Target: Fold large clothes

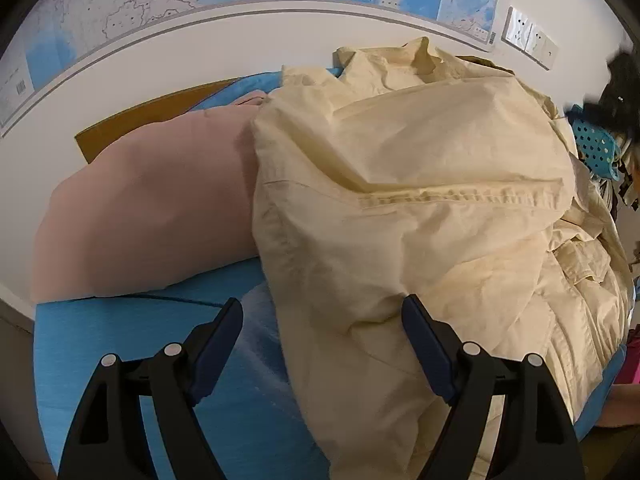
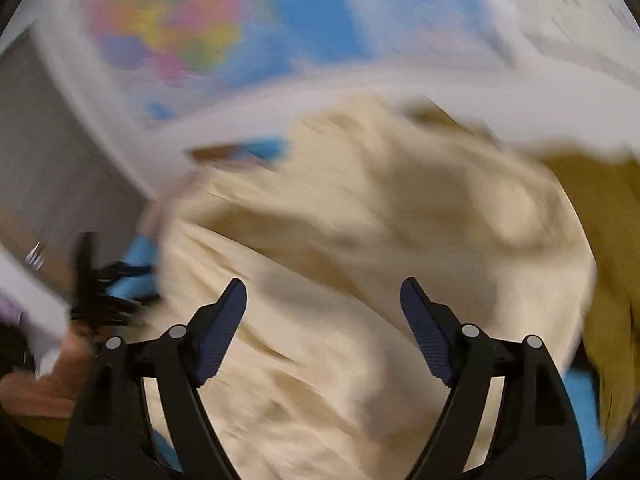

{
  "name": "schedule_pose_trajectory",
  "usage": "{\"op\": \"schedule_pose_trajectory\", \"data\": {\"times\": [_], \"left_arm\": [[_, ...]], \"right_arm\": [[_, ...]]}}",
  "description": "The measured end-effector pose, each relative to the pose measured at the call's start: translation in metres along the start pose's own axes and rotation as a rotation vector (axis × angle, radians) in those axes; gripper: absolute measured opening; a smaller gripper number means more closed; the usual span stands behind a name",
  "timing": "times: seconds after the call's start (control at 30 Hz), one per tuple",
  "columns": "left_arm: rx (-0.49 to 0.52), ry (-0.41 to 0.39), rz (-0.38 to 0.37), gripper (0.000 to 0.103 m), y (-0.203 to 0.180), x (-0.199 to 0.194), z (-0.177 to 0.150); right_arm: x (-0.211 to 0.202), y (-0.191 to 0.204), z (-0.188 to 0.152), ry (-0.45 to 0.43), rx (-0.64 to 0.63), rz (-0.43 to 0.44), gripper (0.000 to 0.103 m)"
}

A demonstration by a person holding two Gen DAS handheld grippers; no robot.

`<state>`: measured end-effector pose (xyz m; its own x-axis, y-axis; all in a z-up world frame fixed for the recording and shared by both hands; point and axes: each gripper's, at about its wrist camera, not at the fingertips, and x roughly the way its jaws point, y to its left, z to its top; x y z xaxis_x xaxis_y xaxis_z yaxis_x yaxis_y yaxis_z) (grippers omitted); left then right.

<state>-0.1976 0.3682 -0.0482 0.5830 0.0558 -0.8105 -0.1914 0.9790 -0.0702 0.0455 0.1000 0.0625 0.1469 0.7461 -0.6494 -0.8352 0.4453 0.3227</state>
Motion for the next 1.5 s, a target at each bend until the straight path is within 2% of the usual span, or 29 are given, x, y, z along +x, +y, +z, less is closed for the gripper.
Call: {"op": "schedule_pose_trajectory", "data": {"times": [0.1,0.23,0.3,0.33,0.4,0.47,0.53,0.57,0.6,0.63,0.7,0.77,0.8,0.87,0.9,0.93,1.0,1.03,1.07,1.1,1.13,1.17,1.2,1.3,1.33,1.4,1.5], "left_arm": [[0.005,-0.003,-0.009,0.079,-0.010,0.003,0.003],[0.010,-0.004,-0.026,0.079,-0.019,0.007,0.006],[0.005,-0.007,-0.035,0.079,-0.019,0.008,0.007],[-0.001,-0.006,-0.038,0.079,-0.018,0.008,0.006],[-0.020,-0.004,-0.052,0.079,-0.014,0.010,0.006],[-0.036,-0.006,-0.067,0.079,-0.008,0.011,0.004],[-0.050,-0.003,-0.088,0.079,-0.003,0.013,0.001],[-0.057,-0.003,-0.102,0.079,0.002,0.014,-0.001],[-0.060,-0.004,-0.113,0.079,0.006,0.012,-0.006],[-0.061,-0.004,-0.121,0.079,0.008,0.013,-0.008],[-0.066,-0.010,-0.142,0.079,0.012,0.012,-0.012],[-0.072,-0.019,-0.160,0.079,0.017,0.011,-0.014],[-0.077,-0.030,-0.172,0.080,0.020,0.010,-0.016],[-0.093,-0.050,-0.204,0.082,0.025,0.004,-0.017],[-0.093,-0.047,-0.209,0.082,0.027,0.003,-0.016],[-0.082,-0.039,-0.183,0.082,0.027,0.003,-0.015],[-0.060,-0.031,-0.142,0.082,0.026,0.004,-0.013],[-0.055,-0.033,-0.147,0.082,0.027,0.003,-0.012],[-0.053,-0.043,-0.151,0.082,0.028,0.000,-0.010],[-0.048,-0.061,-0.140,0.082,0.028,-0.005,-0.007],[-0.045,-0.072,-0.127,0.082,0.022,-0.006,-0.002],[-0.035,-0.087,-0.106,0.082,0.021,-0.010,0.003],[-0.022,-0.104,-0.086,0.082,0.019,-0.014,0.009],[0.023,-0.159,-0.040,0.082,0.013,-0.025,0.023],[0.037,-0.171,-0.046,0.082,0.010,-0.027,0.029],[0.051,-0.181,-0.063,0.082,0.000,-0.026,0.041],[0.080,-0.174,-0.068,0.082,-0.015,-0.013,0.051]], "right_arm": [[0.039,0.036,0.036,0.032,-0.081,0.121,0.078],[0.139,0.079,0.074,0.198,-0.155,0.154,0.076],[0.177,0.083,0.081,0.265,-0.161,0.153,0.074],[0.198,0.084,0.084,0.303,-0.165,0.125,0.074],[0.223,0.080,0.083,0.368,-0.121,0.123,0.071],[0.250,0.069,0.080,0.432,-0.096,0.063,0.068],[0.262,0.062,0.074,0.484,-0.067,0.139,0.049],[0.263,0.061,0.071,0.491,-0.069,0.169,0.023],[0.258,0.062,0.068,0.482,-0.099,0.192,0.008],[0.253,0.064,0.071,0.461,-0.121,0.197,0.007],[0.229,0.065,0.083,0.366,-0.145,0.204,0.005],[0.192,0.062,0.104,0.224,-0.153,0.252,0.003],[0.172,0.059,0.116,0.142,-0.149,0.249,0.001],[0.159,0.051,0.128,0.064,-0.124,0.228,0.000],[0.161,0.046,0.131,0.040,-0.124,0.164,0.000],[0.170,0.038,0.131,0.069,-0.104,0.146,0.000],[0.186,0.026,0.127,0.131,-0.047,0.152,0.001],[0.188,0.018,0.121,0.140,-0.026,0.113,0.002],[0.184,0.014,0.115,0.138,-0.019,0.128,0.004],[0.173,0.008,0.109,0.114,-0.009,0.136,0.011],[0.160,0.006,0.104,0.090,-0.005,0.128,0.023],[0.144,0.003,0.097,0.058,-0.004,0.111,0.051],[0.117,-0.005,0.084,0.006,-0.012,0.088,0.064],[0.062,-0.031,0.043,-0.054,0.028,0.031,0.070],[0.051,-0.040,0.030,-0.058,0.048,0.013,0.071],[0.036,-0.059,-0.004,-0.035,0.102,-0.024,0.079],[0.028,-0.076,-0.056,0.049,0.150,-0.120,0.080]]}}
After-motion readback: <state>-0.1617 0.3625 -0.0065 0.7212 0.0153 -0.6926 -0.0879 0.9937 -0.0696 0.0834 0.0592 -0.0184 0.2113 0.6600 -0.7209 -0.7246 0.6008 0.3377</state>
